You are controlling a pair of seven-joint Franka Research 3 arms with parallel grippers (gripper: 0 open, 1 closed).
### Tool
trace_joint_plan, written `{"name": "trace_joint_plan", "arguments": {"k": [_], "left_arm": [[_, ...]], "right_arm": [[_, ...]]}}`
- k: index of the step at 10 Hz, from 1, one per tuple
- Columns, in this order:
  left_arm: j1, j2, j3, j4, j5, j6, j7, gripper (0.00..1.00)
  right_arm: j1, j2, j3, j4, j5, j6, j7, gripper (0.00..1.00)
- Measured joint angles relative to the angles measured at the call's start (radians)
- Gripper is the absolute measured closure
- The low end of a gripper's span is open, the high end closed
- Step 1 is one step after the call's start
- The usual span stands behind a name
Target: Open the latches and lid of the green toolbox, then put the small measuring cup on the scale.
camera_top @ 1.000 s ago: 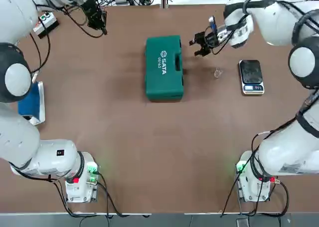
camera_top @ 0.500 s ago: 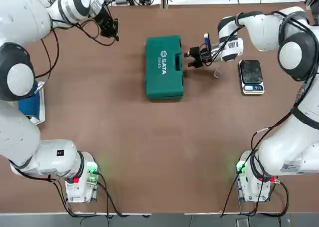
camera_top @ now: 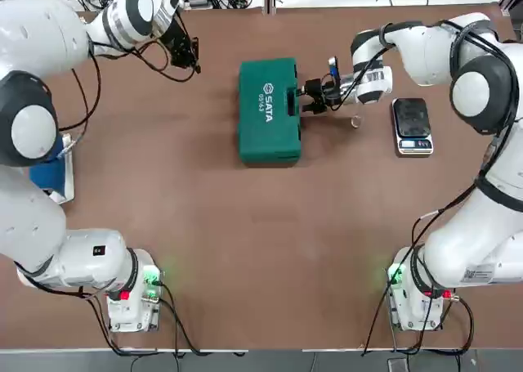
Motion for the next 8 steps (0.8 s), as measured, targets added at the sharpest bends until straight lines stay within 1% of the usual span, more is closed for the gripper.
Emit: {"name": "trace_joint_plan", "arguments": {"k": [2, 3, 4, 5, 8], "left_arm": [[-0.001, 0.007, -0.015, -0.02, -0.007, 0.0, 0.046, 0.99], [-0.002, 0.008, -0.022, -0.03, -0.007, 0.0, 0.081, 0.99], [-0.002, 0.008, -0.032, -0.043, -0.007, 0.0, 0.11, 0.99], [-0.003, 0.008, -0.04, -0.046, -0.007, 0.0, 0.117, 0.99], [0.002, 0.008, -0.04, -0.046, -0.007, 0.001, 0.117, 0.99]], "right_arm": [[0.001, 0.003, 0.0, 0.001, 0.002, 0.001, 0.0, 0.1], [0.003, 0.003, 0.0, 0.001, 0.002, 0.001, 0.0, 0.14], [0.006, 0.004, 0.0, 0.002, 0.002, 0.001, -0.001, 0.21], [0.009, 0.005, 0.0, 0.003, 0.006, 0.001, -0.003, 0.26], [0.018, 0.02, 0.001, 0.01, 0.034, 0.006, -0.035, 0.3]]}}
